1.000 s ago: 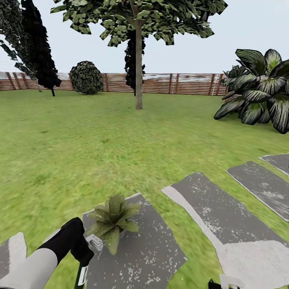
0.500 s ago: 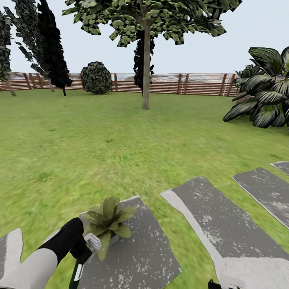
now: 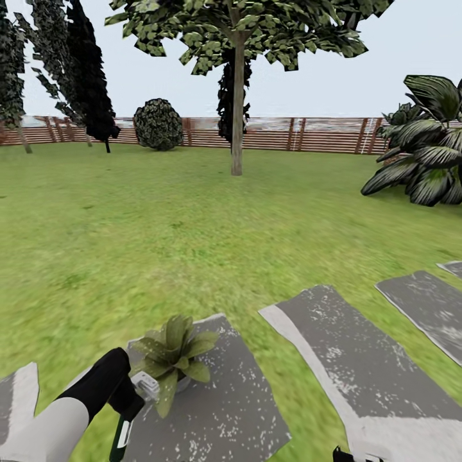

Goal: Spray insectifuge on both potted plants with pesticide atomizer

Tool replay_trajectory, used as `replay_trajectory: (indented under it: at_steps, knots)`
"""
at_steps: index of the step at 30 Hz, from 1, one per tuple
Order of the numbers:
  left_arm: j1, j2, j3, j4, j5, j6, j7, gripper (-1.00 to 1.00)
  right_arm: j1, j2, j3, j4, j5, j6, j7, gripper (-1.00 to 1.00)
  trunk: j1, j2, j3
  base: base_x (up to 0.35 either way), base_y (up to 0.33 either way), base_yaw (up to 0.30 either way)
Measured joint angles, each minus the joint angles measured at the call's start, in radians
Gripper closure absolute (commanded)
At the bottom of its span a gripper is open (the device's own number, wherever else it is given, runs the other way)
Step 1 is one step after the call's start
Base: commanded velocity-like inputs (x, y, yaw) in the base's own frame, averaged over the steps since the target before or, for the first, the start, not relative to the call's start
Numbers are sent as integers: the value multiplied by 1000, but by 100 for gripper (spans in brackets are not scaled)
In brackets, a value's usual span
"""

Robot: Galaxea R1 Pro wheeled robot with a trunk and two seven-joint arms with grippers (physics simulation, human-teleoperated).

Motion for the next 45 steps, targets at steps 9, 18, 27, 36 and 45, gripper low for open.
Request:
replay_trajectory:
  at_steps: [9,18,27,36,45]
  knots:
    - [0,-12,4,-27,1,0,10,100,0,0,0,1,0,0,0,-100,0,0,0,0,0,273]
    - [0,-29,68,-60,2,-1,12,100,0,0,0,1,0,-1,0,-100,0,0,0,0,-138,190]
    - [0,-43,70,-62,0,-2,12,100,0,0,0,1,1,0,-1,-100,0,0,0,13,-272,42]
    - [0,-43,70,-62,-1,-2,14,100,0,0,0,1,1,-1,-1,-100,0,0,0,98,-273,267]
    - [0,-43,71,-61,0,-2,54,100,0,0,0,1,1,0,-1,-100,0,0,0,97,-273,276]
